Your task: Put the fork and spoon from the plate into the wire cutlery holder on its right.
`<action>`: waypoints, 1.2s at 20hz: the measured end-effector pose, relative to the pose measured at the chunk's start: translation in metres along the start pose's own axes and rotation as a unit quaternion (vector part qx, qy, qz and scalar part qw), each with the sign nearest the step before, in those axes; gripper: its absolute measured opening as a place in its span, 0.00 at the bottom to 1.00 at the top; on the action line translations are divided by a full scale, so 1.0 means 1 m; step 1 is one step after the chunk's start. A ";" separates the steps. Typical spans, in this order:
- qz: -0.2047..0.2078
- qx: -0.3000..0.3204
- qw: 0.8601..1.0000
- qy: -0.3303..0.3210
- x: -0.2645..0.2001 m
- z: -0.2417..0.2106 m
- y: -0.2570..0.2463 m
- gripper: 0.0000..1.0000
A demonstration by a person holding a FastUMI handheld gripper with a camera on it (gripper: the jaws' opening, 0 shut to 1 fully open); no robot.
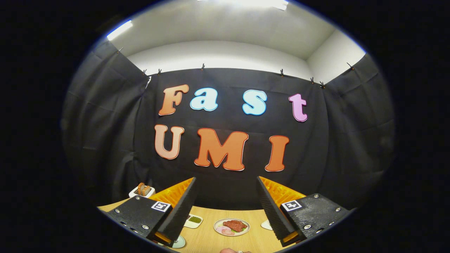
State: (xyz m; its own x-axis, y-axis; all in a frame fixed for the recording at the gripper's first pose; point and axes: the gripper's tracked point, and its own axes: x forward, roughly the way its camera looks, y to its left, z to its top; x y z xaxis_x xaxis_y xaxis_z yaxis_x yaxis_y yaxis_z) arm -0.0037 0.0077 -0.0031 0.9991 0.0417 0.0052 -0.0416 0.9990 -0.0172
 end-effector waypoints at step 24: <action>0.141 0.048 0.919 0.365 -0.028 -0.229 0.183 0.99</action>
State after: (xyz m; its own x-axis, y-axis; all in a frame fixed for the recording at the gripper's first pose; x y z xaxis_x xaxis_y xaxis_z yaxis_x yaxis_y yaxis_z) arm -0.0383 0.1853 -0.2357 0.6852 0.3110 -0.6586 -0.2644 0.9488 0.1729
